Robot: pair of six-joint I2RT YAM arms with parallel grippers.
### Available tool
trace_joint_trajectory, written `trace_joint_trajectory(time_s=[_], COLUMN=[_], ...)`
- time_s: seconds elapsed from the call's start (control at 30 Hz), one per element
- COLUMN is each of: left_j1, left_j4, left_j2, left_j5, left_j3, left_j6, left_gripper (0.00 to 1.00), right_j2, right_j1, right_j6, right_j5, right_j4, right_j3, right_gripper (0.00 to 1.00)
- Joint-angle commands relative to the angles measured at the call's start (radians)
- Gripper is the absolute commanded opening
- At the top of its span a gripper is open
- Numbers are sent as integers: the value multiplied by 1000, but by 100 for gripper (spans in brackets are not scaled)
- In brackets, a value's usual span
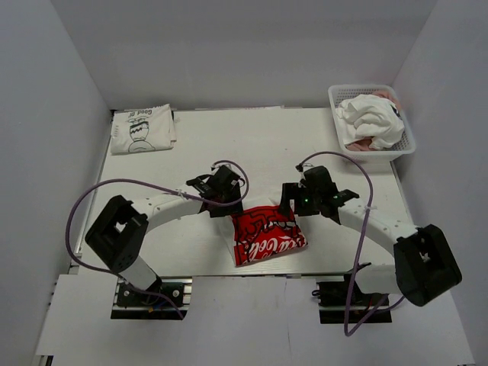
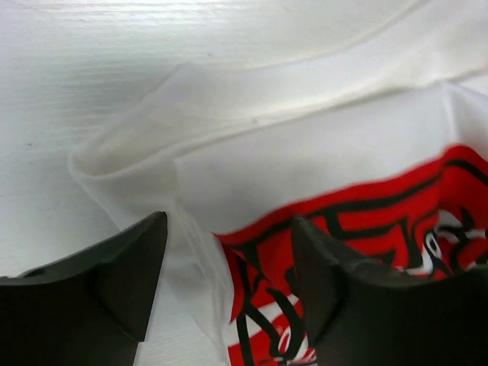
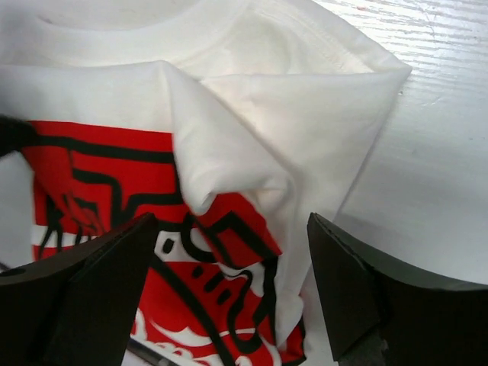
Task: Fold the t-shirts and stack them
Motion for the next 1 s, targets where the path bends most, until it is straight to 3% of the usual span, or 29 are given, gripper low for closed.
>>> trace_joint_trajectory(time_s=[0.0, 0.17, 0.2, 0.27, 0.3, 0.33, 0.47, 0.67, 0.83, 0.97], left_j1=[14, 14, 14, 14, 14, 14, -11, -11, -11, 11], left_j4=[-29, -6, -6, 3, 3, 20, -13, 62, -18, -81], left_j2=[8, 68, 79, 100, 101, 101, -10, -316, -373, -344], left_j5=[-77, -78, -78, -78, -69, -69, -113, -41, -74, -150], left_j3=[68, 79, 79, 88, 88, 88, 102, -41, -73, -82], left_j6=[-3, 16, 16, 16, 31, 31, 31, 40, -9, -41], left_gripper=[67, 44, 29, 0, 0, 0, 0, 0, 0, 0], right_j2=[56, 96, 105, 116, 125, 130, 81, -94, -174, -73], right_j1=[1, -1, -1, -2, -1, -2, 2, 1, -2, -7], right_j6=[-53, -54, -53, -54, -61, -59, -56, -13, 18, 13], right_j5=[36, 43, 41, 32, 33, 36, 24, 43, 102, 194], right_j4=[49, 80, 101, 113, 130, 142, 126, 24, -29, -66], right_j3=[73, 76, 76, 73, 75, 84, 116, 119, 104, 145], right_gripper=[82, 65, 49, 30, 19, 1, 0, 0, 0, 0])
